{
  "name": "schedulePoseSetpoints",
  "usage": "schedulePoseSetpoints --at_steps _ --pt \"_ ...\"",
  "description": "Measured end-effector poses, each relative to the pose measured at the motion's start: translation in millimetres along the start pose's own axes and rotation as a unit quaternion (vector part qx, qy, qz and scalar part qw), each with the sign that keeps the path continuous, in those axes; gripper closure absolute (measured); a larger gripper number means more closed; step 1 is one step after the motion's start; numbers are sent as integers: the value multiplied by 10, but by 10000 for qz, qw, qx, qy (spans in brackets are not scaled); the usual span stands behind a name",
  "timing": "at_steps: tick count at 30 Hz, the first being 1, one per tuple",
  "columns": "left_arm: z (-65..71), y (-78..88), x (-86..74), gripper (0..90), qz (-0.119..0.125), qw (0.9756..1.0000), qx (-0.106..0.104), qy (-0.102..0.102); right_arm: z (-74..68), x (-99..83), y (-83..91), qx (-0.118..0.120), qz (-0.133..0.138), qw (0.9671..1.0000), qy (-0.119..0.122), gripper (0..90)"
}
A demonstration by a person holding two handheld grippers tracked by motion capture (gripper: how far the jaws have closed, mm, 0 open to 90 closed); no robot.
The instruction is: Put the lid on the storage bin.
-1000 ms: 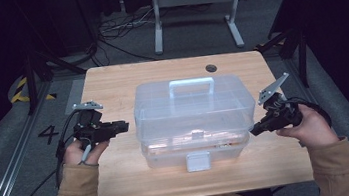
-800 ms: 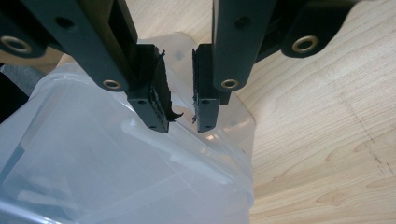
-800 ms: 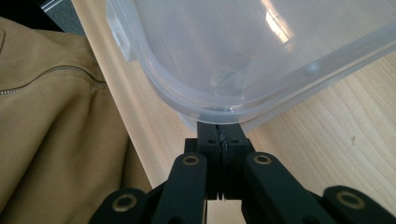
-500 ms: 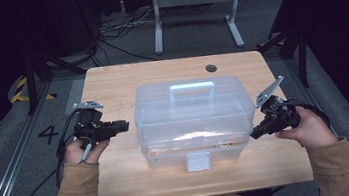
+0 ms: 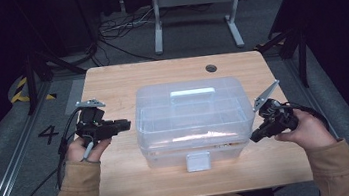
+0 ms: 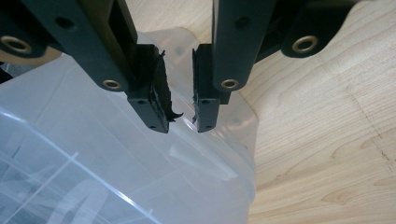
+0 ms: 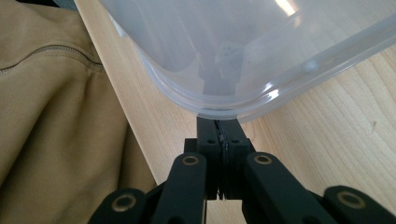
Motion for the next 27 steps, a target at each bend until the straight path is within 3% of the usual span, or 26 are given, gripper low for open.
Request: schedulePoseSetpoints --at_steps 16,27 --pt "-12 -9 -3 753 -19 10000 2 -14 60 -51 -65 115 -268 9996 -51 863" --pt "-18 8 -9 745 36 10000 34 -3 49 -95 77 26 63 10000 -22 769"
Point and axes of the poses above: each handheld gripper's, and its own axes: y roughly backward along the jaws, x roughly out of its top, z roughly to its right, the point moved 2 cm from there along -y, roughly forward along the jaws, and after that the axes turned 12 degrees about x, right-handed, at the moved point
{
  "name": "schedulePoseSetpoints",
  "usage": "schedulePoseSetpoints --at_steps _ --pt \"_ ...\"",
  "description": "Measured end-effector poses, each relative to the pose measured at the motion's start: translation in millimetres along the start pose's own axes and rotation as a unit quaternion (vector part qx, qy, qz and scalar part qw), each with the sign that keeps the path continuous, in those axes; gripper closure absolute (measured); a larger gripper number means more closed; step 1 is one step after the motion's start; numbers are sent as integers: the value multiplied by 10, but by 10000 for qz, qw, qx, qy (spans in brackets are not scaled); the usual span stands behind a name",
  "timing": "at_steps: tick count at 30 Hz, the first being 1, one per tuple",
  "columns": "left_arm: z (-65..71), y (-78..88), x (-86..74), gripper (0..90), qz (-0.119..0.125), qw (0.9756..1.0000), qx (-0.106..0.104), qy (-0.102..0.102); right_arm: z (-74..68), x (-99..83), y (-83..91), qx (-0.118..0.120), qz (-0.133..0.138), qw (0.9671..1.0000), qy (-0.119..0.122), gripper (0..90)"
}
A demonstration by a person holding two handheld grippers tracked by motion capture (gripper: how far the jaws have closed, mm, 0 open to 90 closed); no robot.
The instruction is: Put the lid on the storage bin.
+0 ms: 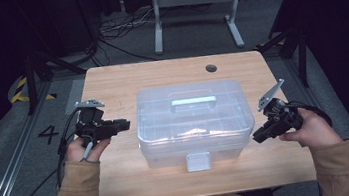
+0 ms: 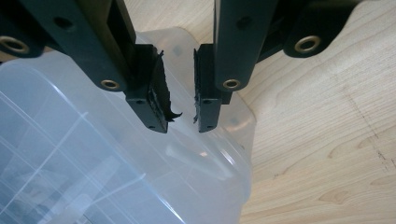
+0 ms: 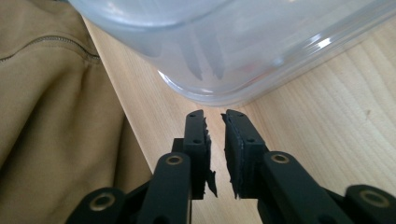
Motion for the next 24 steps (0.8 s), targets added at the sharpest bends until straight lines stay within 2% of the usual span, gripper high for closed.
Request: schedulePoseSetpoints --at_steps 9,14,19,22,23,24 --pt "-18 68 -47 718 160 9998 92 29 -17 -3 177 -103 469 9988 123 676" --pt "-41 136 -100 711 253 9995 162 92 -10 6 333 -242 898 9955 173 636" --pt "-67 201 -160 709 300 9991 245 175 11 32 483 -348 1435 9886 284 593" --pt "-80 234 -191 709 328 9988 294 204 37 54 542 -426 1709 9840 253 579" --pt "-83 245 -205 709 350 9986 308 248 50 64 558 -480 1795 9822 259 568" --pt "-90 255 -216 708 351 9985 332 250 74 80 591 -558 1964 9787 225 564"
Point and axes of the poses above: each handheld gripper's, and its own axes: y roughly backward along the jaws, x roughly out of its top, z roughly to its right, the point moved 2 cm from there along -y, roughly forward along the jaws, and after that the axes turned 12 degrees about x, right-handed, at the moved point
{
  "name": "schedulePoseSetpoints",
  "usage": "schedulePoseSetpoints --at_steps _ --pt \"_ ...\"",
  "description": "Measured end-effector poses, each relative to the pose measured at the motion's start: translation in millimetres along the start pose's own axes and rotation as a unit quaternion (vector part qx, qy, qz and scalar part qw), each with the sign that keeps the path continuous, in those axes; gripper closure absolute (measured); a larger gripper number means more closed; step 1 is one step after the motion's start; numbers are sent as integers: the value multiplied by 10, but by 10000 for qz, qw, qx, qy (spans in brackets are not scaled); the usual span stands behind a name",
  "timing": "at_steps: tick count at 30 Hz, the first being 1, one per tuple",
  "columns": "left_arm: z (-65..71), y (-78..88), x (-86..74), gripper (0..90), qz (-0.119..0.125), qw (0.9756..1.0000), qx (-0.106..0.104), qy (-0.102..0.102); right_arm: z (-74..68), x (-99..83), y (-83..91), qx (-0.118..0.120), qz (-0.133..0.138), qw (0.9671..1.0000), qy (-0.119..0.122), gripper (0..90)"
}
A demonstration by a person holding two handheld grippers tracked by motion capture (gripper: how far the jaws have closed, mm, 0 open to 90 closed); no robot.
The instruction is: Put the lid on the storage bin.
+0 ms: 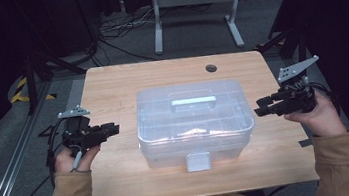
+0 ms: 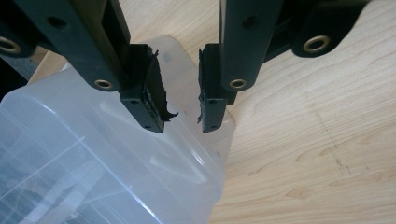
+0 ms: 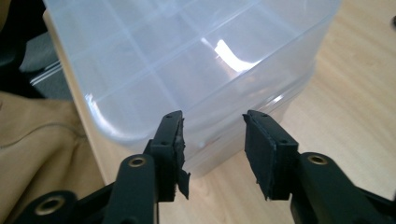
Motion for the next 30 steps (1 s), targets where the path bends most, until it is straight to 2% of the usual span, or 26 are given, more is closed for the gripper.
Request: schedulePoseSetpoints --at_steps 2,6,10,14,18,19,21,25,30 --pt "-9 15 -19 708 12 10000 22 26 11 8 8 -36 72 10000 22 557" --pt "-39 46 -63 706 26 9999 85 82 65 38 84 -224 443 9988 -10 546" --pt "-75 67 -84 701 79 9997 170 141 144 23 141 -515 763 9958 26 511" --pt "-106 61 -81 698 139 9993 289 181 252 -39 175 -724 990 9924 -48 485" --pt "-149 31 -83 687 164 9990 349 236 363 -112 189 -932 1138 9889 -209 474" --pt "-149 31 -83 684 164 9990 349 236 363 -112 189 -932 1138 9889 -209 474" --pt "-173 17 -90 676 199 9985 424 274 430 -153 196 -1051 1215 9865 -326 470" --pt "-253 26 -111 664 375 9971 489 452 551 -229 194 -1246 1296 9824 -503 446" --pt "-323 15 -133 650 449 9956 565 597 698 -334 168 -1436 1340 9778 -725 442"
Point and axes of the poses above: each handheld gripper's, and its own axes: y roughly backward along the jaws, x roughly out of its top, z roughly to its right, the point moved 2 cm from there along -y, roughly forward along the jaws, and after that the axes turned 12 degrees about x, right-handed, at the moved point
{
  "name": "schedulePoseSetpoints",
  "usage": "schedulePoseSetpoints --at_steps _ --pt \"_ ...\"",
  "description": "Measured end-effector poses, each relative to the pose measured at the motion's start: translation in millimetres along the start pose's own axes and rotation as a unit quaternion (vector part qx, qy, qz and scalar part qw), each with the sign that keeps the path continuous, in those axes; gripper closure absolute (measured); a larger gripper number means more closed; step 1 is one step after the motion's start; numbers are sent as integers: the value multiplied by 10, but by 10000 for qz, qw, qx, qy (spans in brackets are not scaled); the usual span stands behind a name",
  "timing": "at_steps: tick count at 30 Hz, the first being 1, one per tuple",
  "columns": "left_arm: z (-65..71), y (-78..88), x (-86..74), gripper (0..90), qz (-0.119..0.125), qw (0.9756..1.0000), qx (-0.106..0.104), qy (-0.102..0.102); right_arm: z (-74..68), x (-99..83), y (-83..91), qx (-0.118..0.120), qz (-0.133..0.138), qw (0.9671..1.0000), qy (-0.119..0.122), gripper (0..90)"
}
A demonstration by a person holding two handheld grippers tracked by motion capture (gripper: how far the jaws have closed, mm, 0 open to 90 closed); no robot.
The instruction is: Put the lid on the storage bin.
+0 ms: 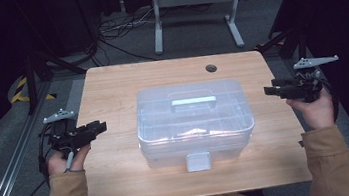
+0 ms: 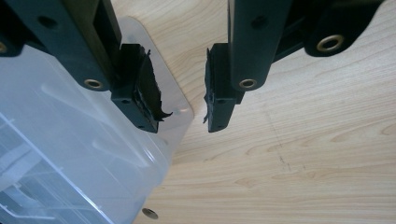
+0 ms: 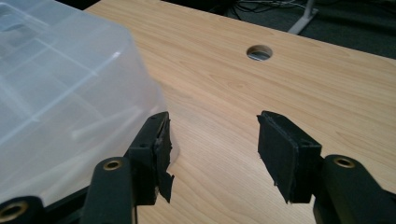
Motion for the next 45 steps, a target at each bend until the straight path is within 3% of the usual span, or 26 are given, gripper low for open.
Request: schedulePoseSetpoints --at_steps 9,15,30,35,45 --pt "-85 -123 -61 635 -15 9995 311 58 282 -188 -144 -306 -27 9991 -292 451" --pt "-125 -249 -115 632 -92 9989 458 -37 404 -293 -229 -428 -138 9980 -453 446" --pt "-204 -479 -225 608 -253 9980 580 -71 564 -461 -372 -627 -284 9961 -549 430" --pt "-222 -560 -264 600 -339 9968 689 -209 595 -508 -415 -638 -333 9957 -584 425" --pt "-222 -692 -322 589 -574 9952 708 -346 635 -593 -518 -699 -486 9949 -544 423"
Point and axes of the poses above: each handheld gripper's, and its own axes: y roughly backward along the jaws, x roughly out of its top, z roughly to its right, the point moved 2 cm from there along -y, roughly forward along the jaws, and after that the axes turned 12 degrees about x, right-handed, at the moved point
